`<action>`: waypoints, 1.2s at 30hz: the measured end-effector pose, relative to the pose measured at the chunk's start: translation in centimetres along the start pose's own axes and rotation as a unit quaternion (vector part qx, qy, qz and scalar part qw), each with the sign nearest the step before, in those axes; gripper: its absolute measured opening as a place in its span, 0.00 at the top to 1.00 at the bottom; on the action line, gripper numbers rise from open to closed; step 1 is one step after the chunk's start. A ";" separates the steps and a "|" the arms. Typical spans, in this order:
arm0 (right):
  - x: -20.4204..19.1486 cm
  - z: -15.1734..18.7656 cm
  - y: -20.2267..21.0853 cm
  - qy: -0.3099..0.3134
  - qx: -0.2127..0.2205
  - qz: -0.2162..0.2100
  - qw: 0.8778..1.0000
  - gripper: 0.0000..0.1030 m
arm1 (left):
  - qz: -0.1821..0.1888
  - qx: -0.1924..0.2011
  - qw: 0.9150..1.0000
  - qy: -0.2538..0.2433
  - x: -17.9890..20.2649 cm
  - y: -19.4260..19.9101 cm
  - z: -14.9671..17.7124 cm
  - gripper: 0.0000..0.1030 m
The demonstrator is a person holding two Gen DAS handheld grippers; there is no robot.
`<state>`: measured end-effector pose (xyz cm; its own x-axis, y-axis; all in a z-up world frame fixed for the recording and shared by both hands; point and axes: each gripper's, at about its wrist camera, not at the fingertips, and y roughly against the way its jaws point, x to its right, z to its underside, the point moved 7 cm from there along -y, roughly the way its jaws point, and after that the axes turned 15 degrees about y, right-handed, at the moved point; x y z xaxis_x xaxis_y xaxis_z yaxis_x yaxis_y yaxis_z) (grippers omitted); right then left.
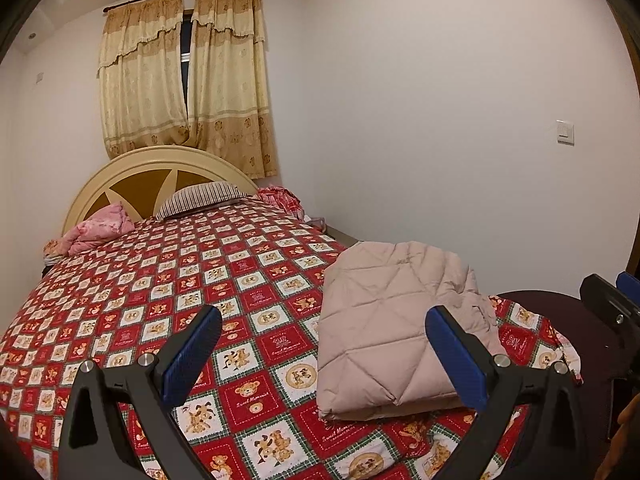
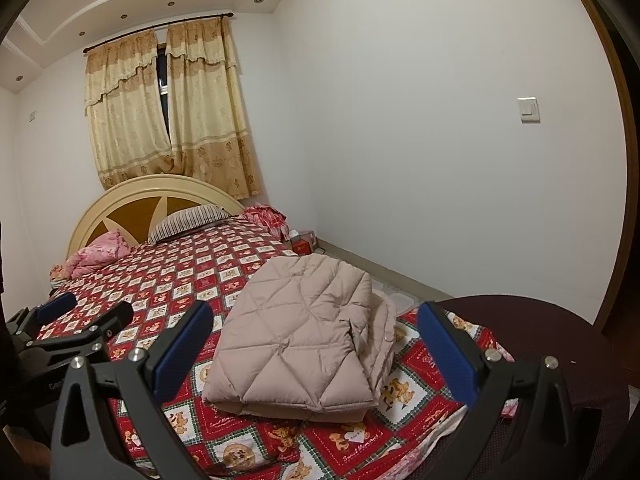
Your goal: Fold large clothes
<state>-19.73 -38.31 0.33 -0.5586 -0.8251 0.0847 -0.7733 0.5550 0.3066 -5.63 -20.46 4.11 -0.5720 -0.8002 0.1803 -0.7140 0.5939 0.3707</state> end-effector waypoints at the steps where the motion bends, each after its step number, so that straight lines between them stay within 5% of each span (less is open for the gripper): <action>1: 0.0 0.0 0.0 0.001 0.000 0.000 1.000 0.00 | -0.002 0.000 1.000 -0.001 0.0 0.0 0.0 0.01; 21: -0.2 0.4 0.1 -0.001 -0.005 0.005 1.000 0.00 | -0.011 0.020 1.000 -0.013 -0.5 -0.3 -0.2 0.01; 36: -0.2 1.1 -0.3 -0.013 -0.023 0.004 1.000 0.00 | -0.008 -0.007 1.000 -0.001 -1.3 -1.6 0.1 0.01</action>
